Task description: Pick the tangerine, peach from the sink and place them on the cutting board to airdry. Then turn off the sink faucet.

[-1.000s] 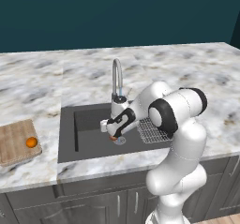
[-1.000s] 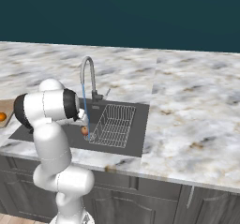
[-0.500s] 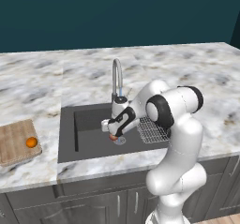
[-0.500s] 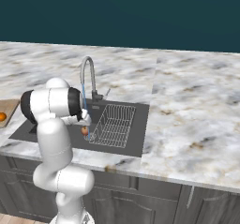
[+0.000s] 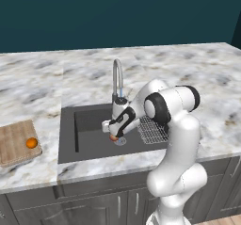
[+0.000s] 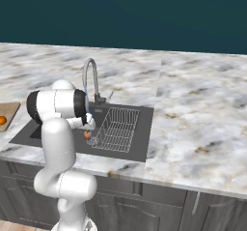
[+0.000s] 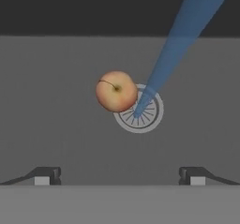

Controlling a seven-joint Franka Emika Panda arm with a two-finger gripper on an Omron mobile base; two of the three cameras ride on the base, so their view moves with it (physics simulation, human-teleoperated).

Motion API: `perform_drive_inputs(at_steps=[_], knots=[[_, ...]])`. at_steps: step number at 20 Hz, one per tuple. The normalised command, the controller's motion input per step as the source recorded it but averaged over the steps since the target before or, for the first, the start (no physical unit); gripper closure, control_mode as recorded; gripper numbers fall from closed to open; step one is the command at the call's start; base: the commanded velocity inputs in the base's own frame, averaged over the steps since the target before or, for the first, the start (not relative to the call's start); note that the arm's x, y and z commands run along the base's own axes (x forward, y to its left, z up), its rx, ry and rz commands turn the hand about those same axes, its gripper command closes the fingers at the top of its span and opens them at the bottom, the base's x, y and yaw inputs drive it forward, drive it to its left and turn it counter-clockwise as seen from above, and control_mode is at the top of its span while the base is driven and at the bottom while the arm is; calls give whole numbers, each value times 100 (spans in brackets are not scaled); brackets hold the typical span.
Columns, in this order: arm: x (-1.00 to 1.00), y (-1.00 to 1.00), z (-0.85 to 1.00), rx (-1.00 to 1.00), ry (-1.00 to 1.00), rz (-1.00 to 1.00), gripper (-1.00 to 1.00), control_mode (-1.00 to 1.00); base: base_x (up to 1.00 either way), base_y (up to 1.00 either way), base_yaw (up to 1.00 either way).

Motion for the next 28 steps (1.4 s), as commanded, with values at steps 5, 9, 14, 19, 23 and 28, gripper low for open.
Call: perform_drive_inputs(at_steps=[5,9,14,19,23,28], knots=[[15,0,-15,0,-1,0,-100,-100,0,0,0],[17,0,-15,0,-1,0,-100,-100,0,0,0],[13,0,-13,0,-1,0,-100,-100,0,0,0],[14,0,-10,0,-1,0,-100,-100,0,0,0],[13,0,-9,0,-1,0,-100,-100,0,0,0],[15,0,-10,0,0,0,-100,-100,0,0,0]])
